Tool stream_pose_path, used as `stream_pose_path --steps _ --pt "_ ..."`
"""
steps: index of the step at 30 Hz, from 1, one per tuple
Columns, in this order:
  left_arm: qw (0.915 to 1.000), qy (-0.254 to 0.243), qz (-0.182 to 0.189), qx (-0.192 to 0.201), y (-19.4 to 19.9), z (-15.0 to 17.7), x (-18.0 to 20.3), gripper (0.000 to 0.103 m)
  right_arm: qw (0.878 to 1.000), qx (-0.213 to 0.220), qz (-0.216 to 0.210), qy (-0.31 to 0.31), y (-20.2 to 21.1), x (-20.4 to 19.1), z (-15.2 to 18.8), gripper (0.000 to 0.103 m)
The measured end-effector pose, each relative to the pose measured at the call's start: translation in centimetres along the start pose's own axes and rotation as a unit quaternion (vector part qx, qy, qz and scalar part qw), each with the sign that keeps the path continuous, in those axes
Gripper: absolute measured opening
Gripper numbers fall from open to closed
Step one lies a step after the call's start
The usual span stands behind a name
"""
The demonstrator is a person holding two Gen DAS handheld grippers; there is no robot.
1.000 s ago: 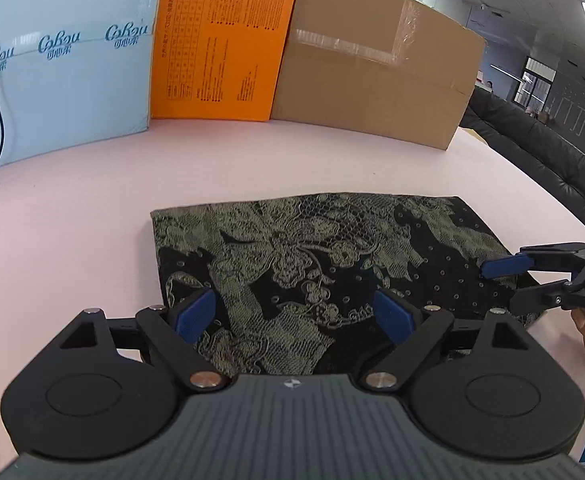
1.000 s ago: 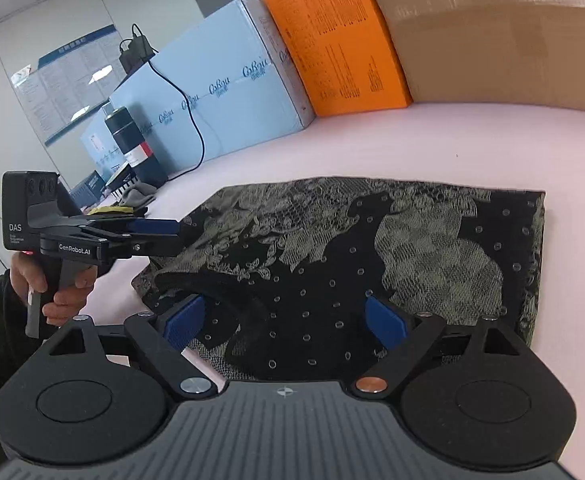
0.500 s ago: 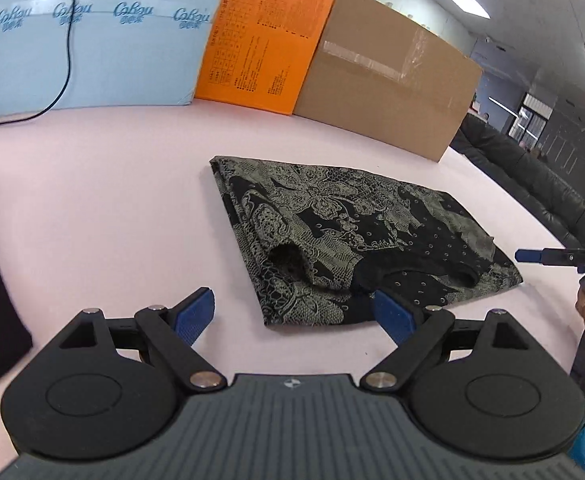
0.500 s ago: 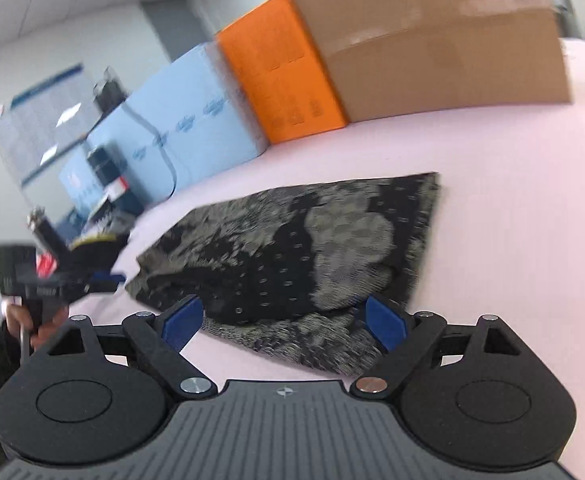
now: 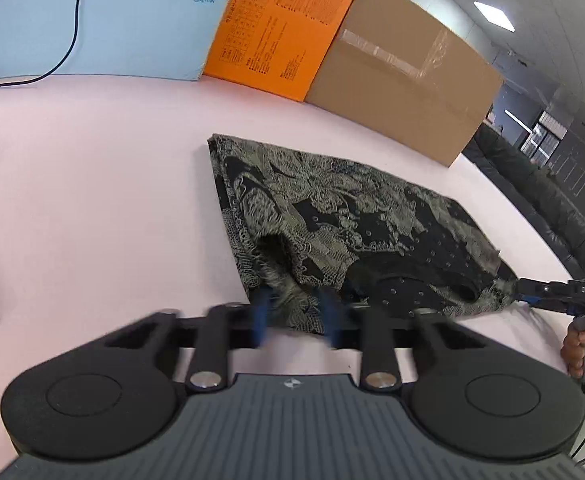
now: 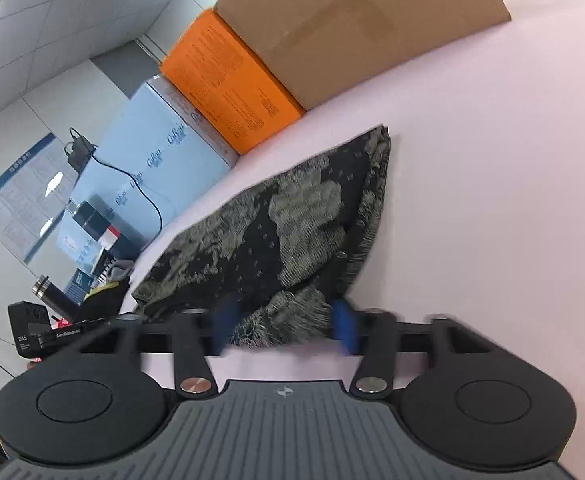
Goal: Fold clothes
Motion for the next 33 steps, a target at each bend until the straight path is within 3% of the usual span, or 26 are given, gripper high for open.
stream_pose_path --steps 6,9,11,14,16,18,21,23,26,33 --pt "0.9997 -0.015 -0.008 0.019 1.6 -0.9 -0.1 0.004 0.999 0.014 -0.022 0.027 1.6 -2.0 -0.4 0.005" --pt "0.9992 -0.027 -0.028 0.01 2.0 -0.5 -0.5 0.004 0.999 -0.012 -0.004 0.032 1.5 -1.7 0.4 0.005" --pt "0.9983 -0.037 -0.043 -0.012 1.7 0.4 -1.0 0.004 0.999 -0.038 0.009 0.027 1.1 -1.1 1.3 0.007" --pt "0.9971 -0.061 -0.044 -0.01 3.0 1.5 -1.7 0.006 0.999 -0.028 0.007 0.023 2.7 -0.8 1.5 0.019" --pt "0.9972 -0.063 -0.04 -0.001 4.4 1.6 -2.5 0.02 0.999 -0.007 0.025 0.041 4.2 -0.6 1.2 0.055" --pt "0.9979 -0.054 -0.031 0.015 5.6 1.3 -3.4 0.05 0.999 0.01 0.025 0.021 5.2 0.5 0.5 0.06" --pt "0.9994 0.005 -0.015 0.031 5.9 -0.2 -5.2 0.08 0.998 0.029 -0.004 -0.047 4.9 3.1 -1.3 0.06" --pt "0.9982 0.052 0.007 0.028 5.1 -1.3 -6.0 0.081 0.996 0.039 -0.022 -0.079 4.4 4.3 -2.6 0.06" --pt "0.9948 0.093 0.04 0.009 2.3 -2.8 -6.3 0.081 0.996 0.031 -0.037 -0.073 2.5 4.2 -4.4 0.06" --pt "0.9984 0.044 0.03 0.017 -2.8 -6.4 -5.1 0.081 0.996 0.007 -0.069 -0.053 -0.6 4.0 -6.9 0.058"
Point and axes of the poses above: each gripper's, at about its wrist camera, not at the fingertips, and y roughly against the way its jaws point, x to its right, z to its underside, the point moved 6 cm from there along -y, roughly the way its jaws point, and after that the axes turned 6 degrees about -x, right-handed, at the moved point
